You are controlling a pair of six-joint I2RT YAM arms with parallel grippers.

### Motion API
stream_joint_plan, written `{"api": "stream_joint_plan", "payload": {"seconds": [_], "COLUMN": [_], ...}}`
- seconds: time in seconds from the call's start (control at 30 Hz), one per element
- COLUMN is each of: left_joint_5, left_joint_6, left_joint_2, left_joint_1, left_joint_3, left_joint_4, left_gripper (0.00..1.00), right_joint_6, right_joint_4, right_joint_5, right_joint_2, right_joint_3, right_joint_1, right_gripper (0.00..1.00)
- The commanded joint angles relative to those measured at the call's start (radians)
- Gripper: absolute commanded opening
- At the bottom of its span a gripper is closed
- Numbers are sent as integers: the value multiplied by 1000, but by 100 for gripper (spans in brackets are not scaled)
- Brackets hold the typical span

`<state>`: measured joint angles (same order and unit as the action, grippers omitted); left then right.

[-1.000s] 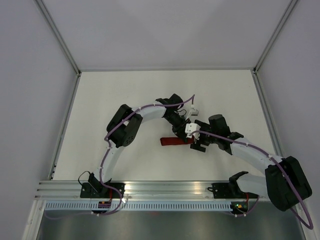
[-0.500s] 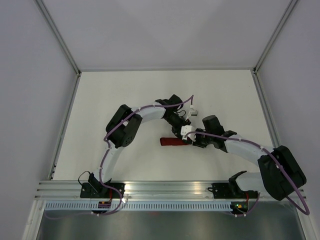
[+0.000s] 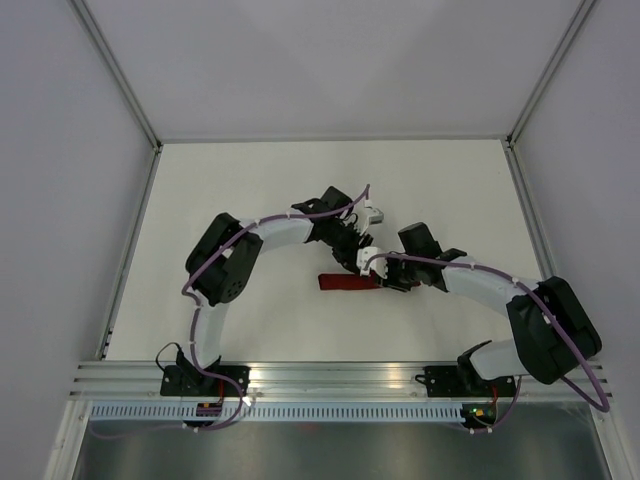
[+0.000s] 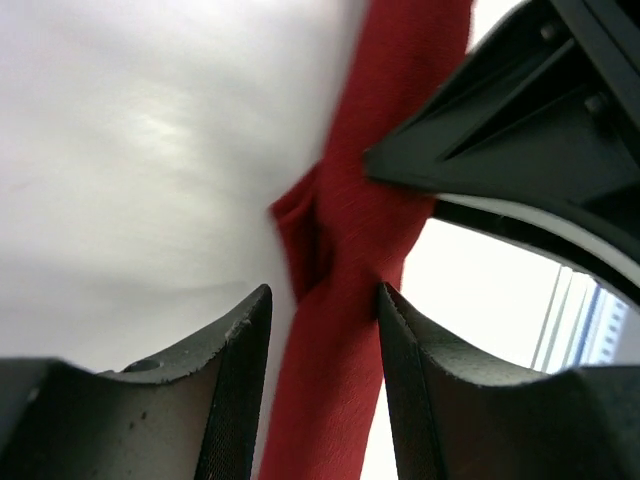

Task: Fold the napkin, place the utensils inside, and roll it up
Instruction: Roll the napkin with the utensil

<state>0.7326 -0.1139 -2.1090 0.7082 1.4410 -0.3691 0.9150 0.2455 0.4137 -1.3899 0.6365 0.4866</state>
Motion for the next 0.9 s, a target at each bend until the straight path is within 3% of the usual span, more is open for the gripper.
{"api": "stream_joint_plan", "payload": {"seconds": [0.0, 0.33, 0.5, 0.67, 0.87], "left_joint_5": [-142, -413, -479, -616, -789], "left_joint_6": [103, 241, 278, 226, 66], "left_joint_2": [153, 479, 584, 662, 629], "left_joint_1": [-45, -70, -53, 16, 181], "left_joint_3": [-88, -425, -576, -683, -676], "left_joint_4": [175, 548, 650, 703, 651], "left_gripper": [52, 56, 56, 56, 57], "right_joint_6": [35, 128, 182, 212, 214], "right_joint_4": [121, 422, 605, 709, 781], "right_joint_5": [45, 128, 168, 188, 200], "right_joint_2": [-58, -283, -418, -544, -639], "right_joint_3": [54, 281, 451, 586, 692], "right_joint_1": [3, -42, -74, -98, -114], "right_gripper": [33, 32, 32, 33, 33]}}
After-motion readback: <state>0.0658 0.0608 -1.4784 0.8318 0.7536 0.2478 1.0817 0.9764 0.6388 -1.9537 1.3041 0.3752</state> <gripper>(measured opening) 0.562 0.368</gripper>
